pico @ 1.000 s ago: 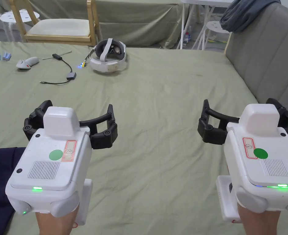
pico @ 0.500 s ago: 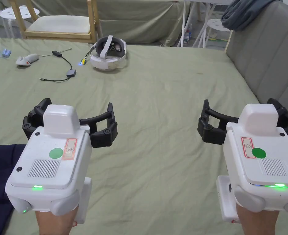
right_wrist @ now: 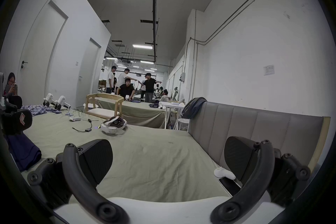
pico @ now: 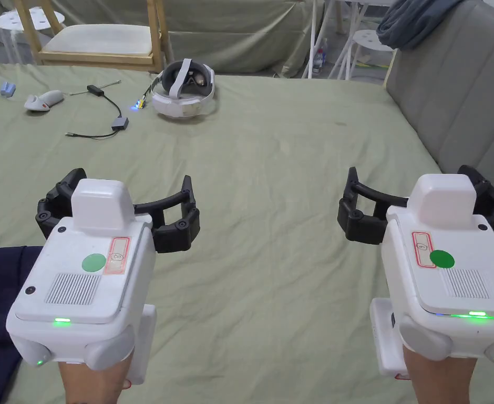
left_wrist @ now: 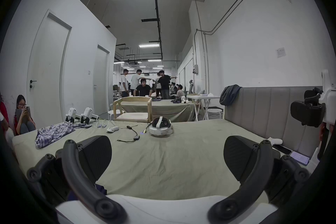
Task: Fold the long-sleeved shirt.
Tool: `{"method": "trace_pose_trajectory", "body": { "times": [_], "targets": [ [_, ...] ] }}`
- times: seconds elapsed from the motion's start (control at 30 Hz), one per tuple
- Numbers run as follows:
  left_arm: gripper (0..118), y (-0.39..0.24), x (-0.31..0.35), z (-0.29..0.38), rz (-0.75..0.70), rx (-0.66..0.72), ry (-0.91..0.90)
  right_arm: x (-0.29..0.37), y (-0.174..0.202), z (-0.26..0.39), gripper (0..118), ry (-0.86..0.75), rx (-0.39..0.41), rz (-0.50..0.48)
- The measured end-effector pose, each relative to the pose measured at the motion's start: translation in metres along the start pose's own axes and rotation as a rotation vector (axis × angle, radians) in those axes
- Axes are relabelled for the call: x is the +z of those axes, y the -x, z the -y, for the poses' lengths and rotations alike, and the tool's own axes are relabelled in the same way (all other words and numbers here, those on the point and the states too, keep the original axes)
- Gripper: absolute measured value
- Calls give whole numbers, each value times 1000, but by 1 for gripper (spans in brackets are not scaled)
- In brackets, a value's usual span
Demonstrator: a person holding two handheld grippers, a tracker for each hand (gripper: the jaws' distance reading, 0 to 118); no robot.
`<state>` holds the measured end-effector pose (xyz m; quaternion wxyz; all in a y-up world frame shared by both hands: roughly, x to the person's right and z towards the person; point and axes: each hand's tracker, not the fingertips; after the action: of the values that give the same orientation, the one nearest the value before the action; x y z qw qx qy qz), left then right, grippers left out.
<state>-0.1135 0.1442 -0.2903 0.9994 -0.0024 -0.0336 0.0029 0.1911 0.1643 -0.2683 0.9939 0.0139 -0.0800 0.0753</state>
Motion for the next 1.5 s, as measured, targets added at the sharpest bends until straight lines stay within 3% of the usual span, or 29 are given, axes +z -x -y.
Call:
{"method": "trace_pose_trajectory", "body": {
  "times": [0.83, 1.03, 1.17, 1.5],
  "targets": [
    [111, 1, 3, -2, -5, 3, 5, -2, -1, 3, 118, 37, -18, -7],
    [111, 0, 3, -1, -7, -8, 3, -6, 0, 6, 118, 107, -75, -31],
    [111, 2, 3, -2, -14, -1, 6, -13, 0, 7, 118, 171, -100, 62],
    [111, 4, 2, -2, -17, 6, 14, -14, -3, -22, 118, 294, -170, 63]
  ]
}}
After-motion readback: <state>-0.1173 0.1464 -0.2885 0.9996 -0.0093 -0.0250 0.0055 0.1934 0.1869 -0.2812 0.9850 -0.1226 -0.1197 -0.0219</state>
